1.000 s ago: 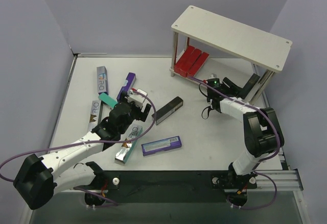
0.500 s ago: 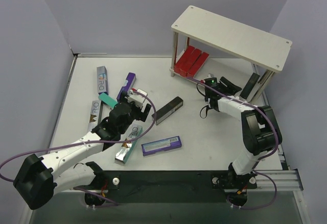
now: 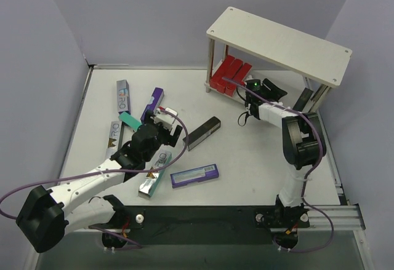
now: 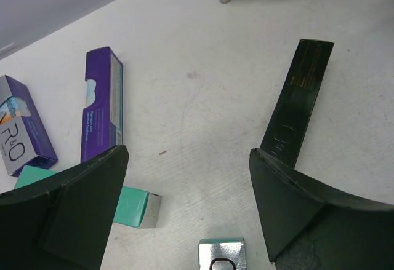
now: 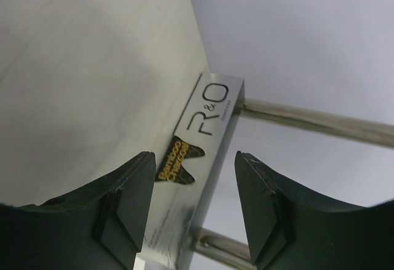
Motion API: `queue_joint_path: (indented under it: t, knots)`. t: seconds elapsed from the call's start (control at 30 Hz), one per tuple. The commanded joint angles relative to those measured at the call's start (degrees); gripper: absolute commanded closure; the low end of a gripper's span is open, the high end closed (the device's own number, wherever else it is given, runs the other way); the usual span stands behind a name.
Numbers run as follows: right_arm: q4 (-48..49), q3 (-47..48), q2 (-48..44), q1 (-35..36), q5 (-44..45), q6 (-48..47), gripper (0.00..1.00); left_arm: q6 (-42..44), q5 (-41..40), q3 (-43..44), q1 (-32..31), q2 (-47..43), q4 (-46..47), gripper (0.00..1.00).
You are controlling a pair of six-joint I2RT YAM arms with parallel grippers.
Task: Place and organize the toothpastes onto the shelf
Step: Adjust the toothpaste on the shelf.
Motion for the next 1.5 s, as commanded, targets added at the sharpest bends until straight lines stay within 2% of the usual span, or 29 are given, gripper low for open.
queue_joint_path:
  t: [0.0,0.67,1.07,1.47]
  knots:
    - [2.9,4.2,3.6,-1.5,0.4,-2.1,0.46,0.9,-0.4,1.9,-0.3,0.2,2.4,0.09]
    - [6.3,-1.6,5.9,-9.0,0.7,-3.3,0.46,1.1,-0.8,2.2,-0.2,3.0,2.6,0.09]
    - [13.2,-5.6,3.7,-11.2,0.0,-8.7,0.47,0.6,-0.5,2.4,0.4,3.8,2.9,0.09]
    - [12.0,-4.5,3.3,-11.7,1.6,-6.9,0.47,0.6,-0.4,2.4,0.4,3.3,2.7,0.09]
